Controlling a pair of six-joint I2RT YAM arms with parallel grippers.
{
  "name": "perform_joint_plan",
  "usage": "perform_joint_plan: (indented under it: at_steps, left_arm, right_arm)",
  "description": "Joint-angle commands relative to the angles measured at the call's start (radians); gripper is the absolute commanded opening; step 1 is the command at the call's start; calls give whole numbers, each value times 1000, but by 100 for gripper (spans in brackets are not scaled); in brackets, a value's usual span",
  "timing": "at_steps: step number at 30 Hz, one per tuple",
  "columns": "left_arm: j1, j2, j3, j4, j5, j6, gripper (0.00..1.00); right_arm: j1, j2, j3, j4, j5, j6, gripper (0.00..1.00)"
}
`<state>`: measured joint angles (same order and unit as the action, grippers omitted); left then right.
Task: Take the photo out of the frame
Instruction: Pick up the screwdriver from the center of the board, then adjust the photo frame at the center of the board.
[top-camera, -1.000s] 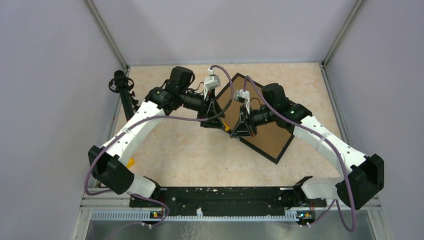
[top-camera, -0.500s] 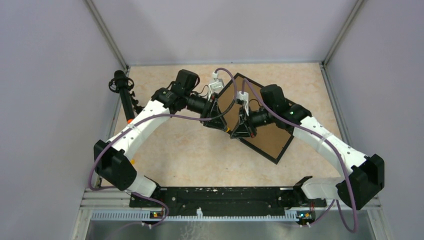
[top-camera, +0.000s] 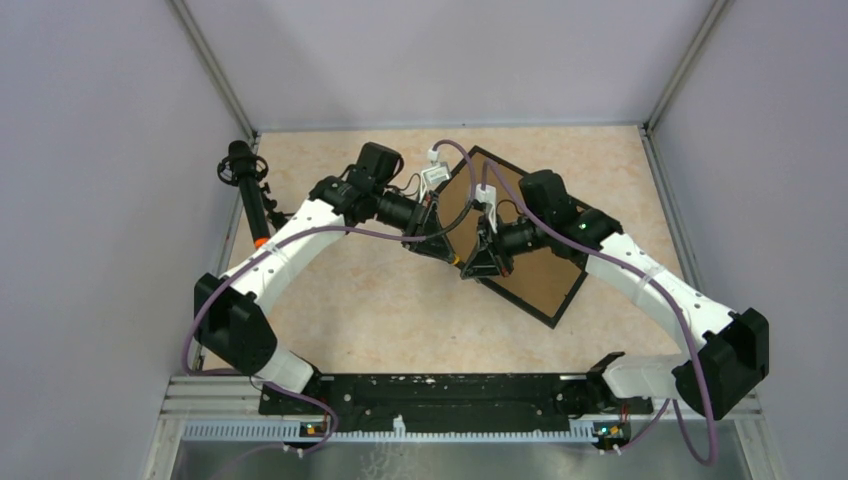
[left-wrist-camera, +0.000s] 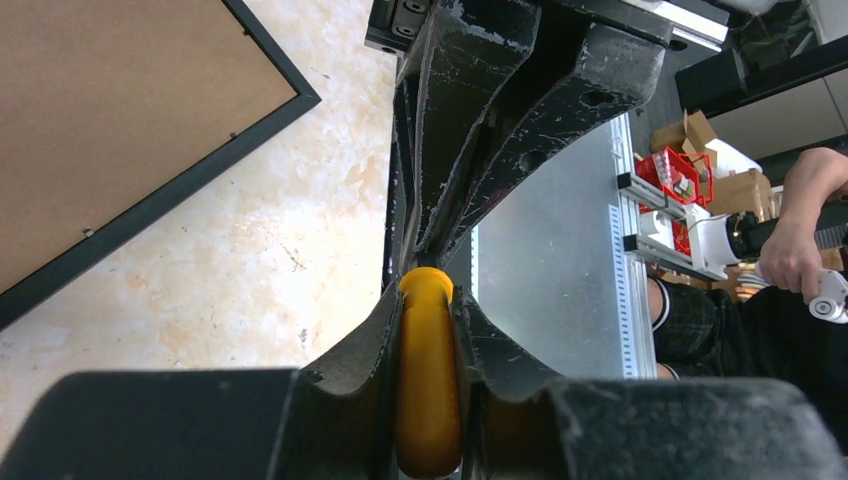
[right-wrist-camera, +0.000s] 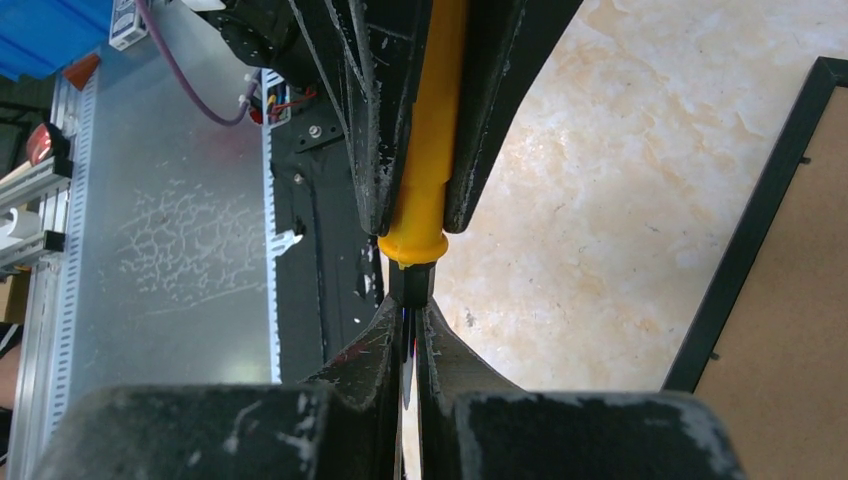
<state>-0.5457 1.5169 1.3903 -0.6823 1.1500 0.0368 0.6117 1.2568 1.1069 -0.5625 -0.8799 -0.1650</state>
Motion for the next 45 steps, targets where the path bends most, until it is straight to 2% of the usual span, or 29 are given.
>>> perform_joint_plan:
  at_steps: [1,2,4,6,8,10,11,14,18,22,26,32,40,45]
  left_arm:
    - [-4,1,-6,30,51,-18,16]
    - [-3,-1,-12,40,53,-21,10]
    - [4,-8,-27,68,52,-32,0]
    - [26,-11,-43,104,48,-50,0]
    - [58,-11,-49,134,14,-84,0]
    - [98,-8,-63,181,-13,-131,0]
    - [120,-9,-75,232,-24,-161,0]
    - [175,-18,-126,347,-72,-240,0]
    - [194,-30,-129,366,-178,-218,0]
    - [193,-51,-146,388,-285,-223,0]
    - [194,-64,-168,405,-365,-229,0]
    - [193,-68,-197,445,-375,-252,0]
    - [193,-90,-235,490,-398,-255,0]
    - [193,-83,-241,501,-409,-239,0]
  right_arm:
    - [17,-14,44,11,13,-29,0]
    - [16,-14,46,14,22,-23,0]
    - [15,-10,56,13,69,-15,13]
    - [-11,7,78,-1,99,-22,40]
    - [-90,36,97,4,111,-18,63]
    - [-186,103,128,15,143,-4,78]
    - [-228,146,158,4,170,-22,81]
    - [-313,282,252,-28,342,-92,80]
    - [-387,442,340,15,553,-140,75]
    - [-431,593,455,41,656,-135,75]
    - [-465,734,580,32,714,-126,74]
    - [-492,909,755,-12,758,-137,69]
    - [-553,985,809,-64,726,-181,59]
    - [-587,992,773,-113,682,-249,56]
